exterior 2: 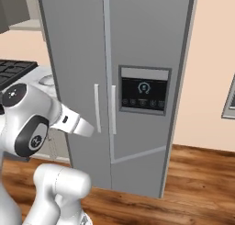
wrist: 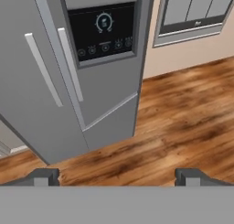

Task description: Move the hot dog bun to the plate on the dining table and place the condiment next to that plate. Then navigate to the fridge and take the sausage and place it on the plate as well.

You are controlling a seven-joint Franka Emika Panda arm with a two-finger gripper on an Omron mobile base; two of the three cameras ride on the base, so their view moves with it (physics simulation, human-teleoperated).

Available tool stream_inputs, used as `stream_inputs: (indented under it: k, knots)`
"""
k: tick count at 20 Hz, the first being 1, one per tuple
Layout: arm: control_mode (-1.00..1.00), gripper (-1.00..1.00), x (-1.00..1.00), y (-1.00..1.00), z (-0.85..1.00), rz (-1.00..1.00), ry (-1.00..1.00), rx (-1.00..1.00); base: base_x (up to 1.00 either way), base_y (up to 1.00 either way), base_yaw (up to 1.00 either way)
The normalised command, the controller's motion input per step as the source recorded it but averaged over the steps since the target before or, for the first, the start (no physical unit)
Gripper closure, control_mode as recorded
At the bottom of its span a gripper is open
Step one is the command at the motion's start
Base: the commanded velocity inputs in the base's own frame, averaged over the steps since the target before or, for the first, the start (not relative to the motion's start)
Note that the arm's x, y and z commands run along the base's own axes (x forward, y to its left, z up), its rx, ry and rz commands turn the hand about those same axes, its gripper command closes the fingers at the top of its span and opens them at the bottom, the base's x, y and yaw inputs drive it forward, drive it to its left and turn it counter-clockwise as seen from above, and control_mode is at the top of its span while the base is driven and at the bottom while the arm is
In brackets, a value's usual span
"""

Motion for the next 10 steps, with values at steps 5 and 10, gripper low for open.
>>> stream_inputs:
  k: [5,10]
  knots:
    - [-1.0,-1.0,0.98,0.02,-0.14,0.09,0.0,0.1,0.0,0.0,0.0]
    - [-1.0,-1.0,1.0,0.09,-0.32,0.14,0.0,0.11,0.0,0.0,0.0]
